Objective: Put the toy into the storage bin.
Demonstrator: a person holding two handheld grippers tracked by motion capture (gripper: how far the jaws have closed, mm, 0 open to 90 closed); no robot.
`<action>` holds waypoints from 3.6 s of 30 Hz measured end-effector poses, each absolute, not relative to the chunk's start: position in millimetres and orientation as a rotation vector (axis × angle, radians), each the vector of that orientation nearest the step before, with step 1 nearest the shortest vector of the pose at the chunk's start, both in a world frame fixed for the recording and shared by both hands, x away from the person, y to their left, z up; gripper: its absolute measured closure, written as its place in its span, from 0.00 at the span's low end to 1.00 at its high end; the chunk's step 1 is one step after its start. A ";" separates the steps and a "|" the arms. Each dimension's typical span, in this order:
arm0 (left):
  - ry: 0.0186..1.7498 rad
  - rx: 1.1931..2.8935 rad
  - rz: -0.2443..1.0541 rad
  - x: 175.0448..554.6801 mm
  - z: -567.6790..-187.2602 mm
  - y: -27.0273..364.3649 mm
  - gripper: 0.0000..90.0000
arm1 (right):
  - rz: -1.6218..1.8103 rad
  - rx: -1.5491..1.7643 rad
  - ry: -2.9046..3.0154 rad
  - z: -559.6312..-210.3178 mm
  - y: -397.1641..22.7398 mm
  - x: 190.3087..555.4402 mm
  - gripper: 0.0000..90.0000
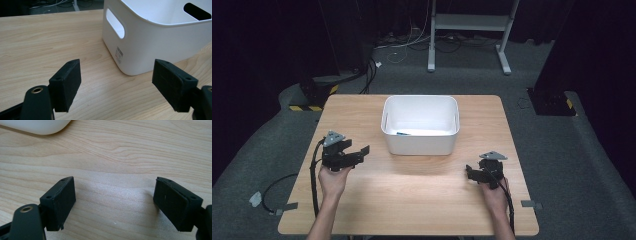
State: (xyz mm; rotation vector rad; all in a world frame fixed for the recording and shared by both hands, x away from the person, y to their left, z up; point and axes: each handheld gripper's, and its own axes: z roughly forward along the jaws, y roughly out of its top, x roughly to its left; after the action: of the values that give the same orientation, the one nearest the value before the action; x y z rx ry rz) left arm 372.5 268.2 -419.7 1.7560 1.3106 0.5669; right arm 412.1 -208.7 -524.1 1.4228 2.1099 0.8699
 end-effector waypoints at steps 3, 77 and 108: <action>1.315 1.760 0.569 371.7 -421.1 268.4 0.26 | 0.870 1.423 2.110 -524.1 -208.7 412.1 0.20; 1.388 1.789 0.585 368.3 -475.2 271.7 0.27 | 0.869 1.419 2.111 -524.1 -208.9 412.2 0.20; 1.463 1.815 0.597 385.9 -501.6 275.4 0.28 | 0.869 1.419 2.111 -524.1 -208.9 412.2 0.20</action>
State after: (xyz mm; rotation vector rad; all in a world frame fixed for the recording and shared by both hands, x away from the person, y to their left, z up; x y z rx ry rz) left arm 385.9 275.4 -501.6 1.8147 1.4628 0.5969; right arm 412.2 -208.9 -524.1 1.4188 2.1112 0.8691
